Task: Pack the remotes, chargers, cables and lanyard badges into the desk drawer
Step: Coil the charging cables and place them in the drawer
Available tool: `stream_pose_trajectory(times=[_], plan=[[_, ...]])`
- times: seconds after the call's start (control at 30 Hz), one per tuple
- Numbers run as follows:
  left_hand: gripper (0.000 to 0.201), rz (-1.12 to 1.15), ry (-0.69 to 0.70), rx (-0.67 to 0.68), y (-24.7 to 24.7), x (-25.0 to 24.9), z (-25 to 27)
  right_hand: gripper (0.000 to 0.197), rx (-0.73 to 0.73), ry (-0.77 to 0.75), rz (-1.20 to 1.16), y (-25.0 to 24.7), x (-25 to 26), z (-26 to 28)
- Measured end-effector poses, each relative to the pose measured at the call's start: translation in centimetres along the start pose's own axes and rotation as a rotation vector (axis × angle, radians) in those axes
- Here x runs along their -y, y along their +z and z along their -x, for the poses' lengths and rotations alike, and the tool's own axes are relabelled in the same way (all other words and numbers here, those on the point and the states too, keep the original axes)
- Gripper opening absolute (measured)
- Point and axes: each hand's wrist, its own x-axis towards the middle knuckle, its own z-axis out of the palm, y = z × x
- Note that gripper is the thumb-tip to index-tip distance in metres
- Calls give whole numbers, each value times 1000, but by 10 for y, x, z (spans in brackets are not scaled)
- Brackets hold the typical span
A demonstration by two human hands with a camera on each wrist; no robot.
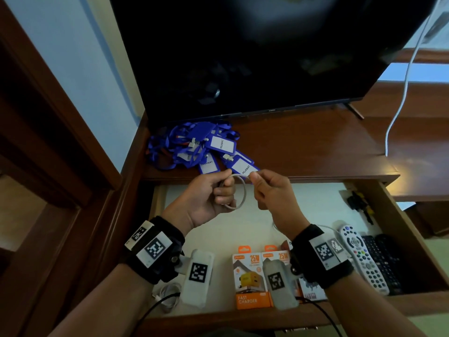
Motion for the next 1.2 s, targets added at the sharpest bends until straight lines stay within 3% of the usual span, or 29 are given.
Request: stream_pose_trajectory(times=[0.13, 0.3, 0.37, 0.53, 0.8, 1.03, 1.2], plan=[[39, 96, 61, 2, -1, 0, 3, 28, 153, 28, -30, 10, -1, 5], [35, -90, 172, -182, 0, 13, 4, 31, 101, 32, 16, 12, 2, 1], [38, -97, 175, -195, 1, 16, 5, 31, 83, 27, 14, 13, 1, 1], [40, 147, 227, -128, 2, 8, 11, 25, 106, 9, 20, 14, -7, 4], [27, 382, 438, -107, -18, -9, 23, 19, 44, -29, -7, -9, -23, 4], [34, 450, 592, -178, -19, -12, 26, 19, -97, -96, 360, -5, -31, 1], [29, 241, 726, -277, -15, -10, 21, 17, 113, -207, 642, 13, -20, 6]])
